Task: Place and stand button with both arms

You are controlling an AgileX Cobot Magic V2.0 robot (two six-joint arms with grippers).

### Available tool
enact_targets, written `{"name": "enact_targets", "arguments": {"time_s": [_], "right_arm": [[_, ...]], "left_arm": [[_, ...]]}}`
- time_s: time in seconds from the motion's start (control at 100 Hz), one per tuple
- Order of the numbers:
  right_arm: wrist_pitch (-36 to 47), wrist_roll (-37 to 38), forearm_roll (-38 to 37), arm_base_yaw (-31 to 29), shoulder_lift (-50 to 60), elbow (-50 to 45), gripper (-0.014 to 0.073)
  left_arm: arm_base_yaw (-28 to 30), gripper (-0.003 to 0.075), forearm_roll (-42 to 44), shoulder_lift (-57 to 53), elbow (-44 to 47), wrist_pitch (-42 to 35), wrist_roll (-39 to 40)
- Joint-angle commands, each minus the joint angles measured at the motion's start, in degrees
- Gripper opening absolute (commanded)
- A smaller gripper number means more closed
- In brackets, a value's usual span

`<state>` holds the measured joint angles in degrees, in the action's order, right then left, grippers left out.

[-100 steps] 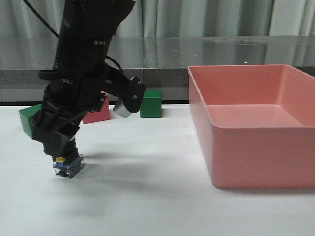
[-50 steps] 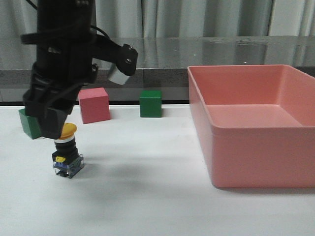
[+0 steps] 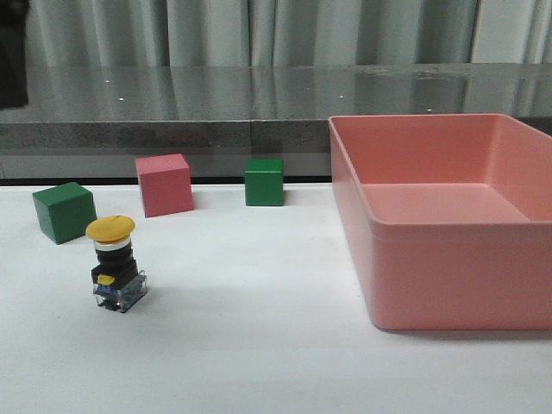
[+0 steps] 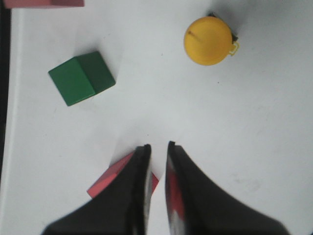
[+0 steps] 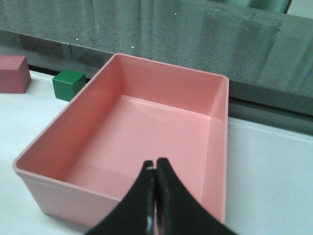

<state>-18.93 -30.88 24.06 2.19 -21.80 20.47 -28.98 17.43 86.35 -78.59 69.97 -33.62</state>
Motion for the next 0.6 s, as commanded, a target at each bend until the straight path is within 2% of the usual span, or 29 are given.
{"name": "enact_targets", "arguments": {"time_s": [0.0,0.07,0.16,0.3,0.59], "right_arm": [[3.55,-0.11,0.94,-0.07,-0.07,1.47,-0.0062],[3.38,-0.11,0.94,-0.07,-0.07,1.47,-0.0062],[2.75,-0.11,0.94,-0.07,-0.07,1.47,-0.0062],[2.61,-0.11,0.94,-0.07,-0.07,1.47,-0.0062],[2.61,-0.11,0.94,-0.07,-0.07,1.47,-0.0062]], "left_arm": [[2.96,-0.002,-2.78,-6.19,-1.23,0.55,5.5],[5.35,-0.002,-4.8,-9.81,-1.01,-2.24,7.32],[7.96,-0.002,-7.46,-15.72,1.05,-10.11,7.44],[10.7,-0.002,-12.06,-26.03,9.01,-20.32,7.44],[11.32,-0.002,-18.38,-48.11,38.54,-42.53,7.44]]}}
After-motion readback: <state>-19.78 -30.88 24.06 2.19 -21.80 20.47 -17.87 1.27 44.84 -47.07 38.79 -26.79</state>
